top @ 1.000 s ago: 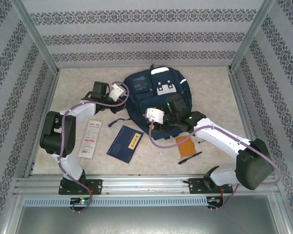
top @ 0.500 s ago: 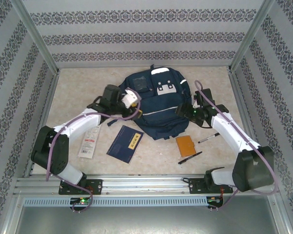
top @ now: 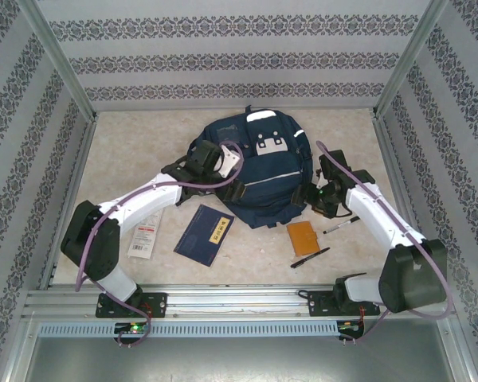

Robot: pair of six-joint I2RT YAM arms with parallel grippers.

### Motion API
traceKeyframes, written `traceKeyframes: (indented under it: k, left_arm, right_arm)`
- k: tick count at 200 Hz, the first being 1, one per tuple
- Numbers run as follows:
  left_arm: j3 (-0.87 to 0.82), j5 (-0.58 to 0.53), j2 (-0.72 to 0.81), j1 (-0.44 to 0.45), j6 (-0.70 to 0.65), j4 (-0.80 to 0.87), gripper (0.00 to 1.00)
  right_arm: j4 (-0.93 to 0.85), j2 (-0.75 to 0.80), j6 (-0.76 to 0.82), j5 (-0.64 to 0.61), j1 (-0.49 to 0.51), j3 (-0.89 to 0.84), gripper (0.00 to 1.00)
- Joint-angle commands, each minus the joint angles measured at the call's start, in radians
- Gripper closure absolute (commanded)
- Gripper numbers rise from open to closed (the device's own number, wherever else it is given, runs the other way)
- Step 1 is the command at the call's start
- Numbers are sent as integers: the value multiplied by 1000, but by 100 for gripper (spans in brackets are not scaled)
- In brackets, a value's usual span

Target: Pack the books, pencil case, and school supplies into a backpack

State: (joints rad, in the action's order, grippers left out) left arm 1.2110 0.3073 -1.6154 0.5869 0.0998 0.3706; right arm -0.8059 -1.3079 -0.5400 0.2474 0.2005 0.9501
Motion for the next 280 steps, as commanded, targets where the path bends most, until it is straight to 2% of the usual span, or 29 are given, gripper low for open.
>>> traceKeyframes:
  k: [1, 41, 55, 82, 99, 111, 144, 153, 173, 190, 209, 226, 247, 265, 280]
  left_arm:
    - [-6, -50, 69, -5, 185, 261, 40]
    - [-144, -22, 162, -35, 356, 408, 37]
    - [-190, -35, 178, -55, 376, 433, 37]
    - [-265, -66, 186, -88, 431, 400, 35]
    - [-289, -57, 165, -118, 469, 389, 26]
    - [-304, -62, 145, -150, 488, 385, 19]
    - [-331, -34, 88, -208, 479, 318, 18]
    - [-332, -11, 74, -213, 475, 310, 18]
    - [-354, 6, 70, -214, 471, 279, 18]
    - [-341, 50, 97, -214, 436, 285, 19]
    - [-334, 105, 194, -213, 393, 233, 21]
    - [-293, 169, 250, -206, 326, 147, 23]
    - [-175, 166, 204, -177, 253, 147, 23]
    - [-120, 103, 157, -141, 203, 170, 23]
    - [-126, 81, 149, -135, 202, 160, 23]
  right_arm:
    - [-71, 48, 17, -22, 111, -21, 29]
    - [63, 13, -96, -4, 464, -8, 29]
    - [125, -44, -118, 15, 548, 27, 28]
    - [144, -133, -211, -79, 571, 78, 27]
    - [259, -196, -263, 3, 611, 90, 25]
    - [253, -284, -229, 49, 629, 171, 22]
    - [242, -486, -185, 61, 633, 311, 24]
    - [246, -525, -169, 80, 632, 331, 29]
    - [227, -557, -144, 90, 621, 352, 37]
    - [198, -499, -103, 81, 617, 362, 36]
    - [132, -383, -80, 72, 578, 371, 32]
    - [108, -252, -130, 12, 465, 299, 28]
    - [67, -181, -132, -68, 249, 222, 26]
    - [53, -208, -193, -6, 84, 216, 25]
    - [105, -241, -304, 97, 28, 209, 25]
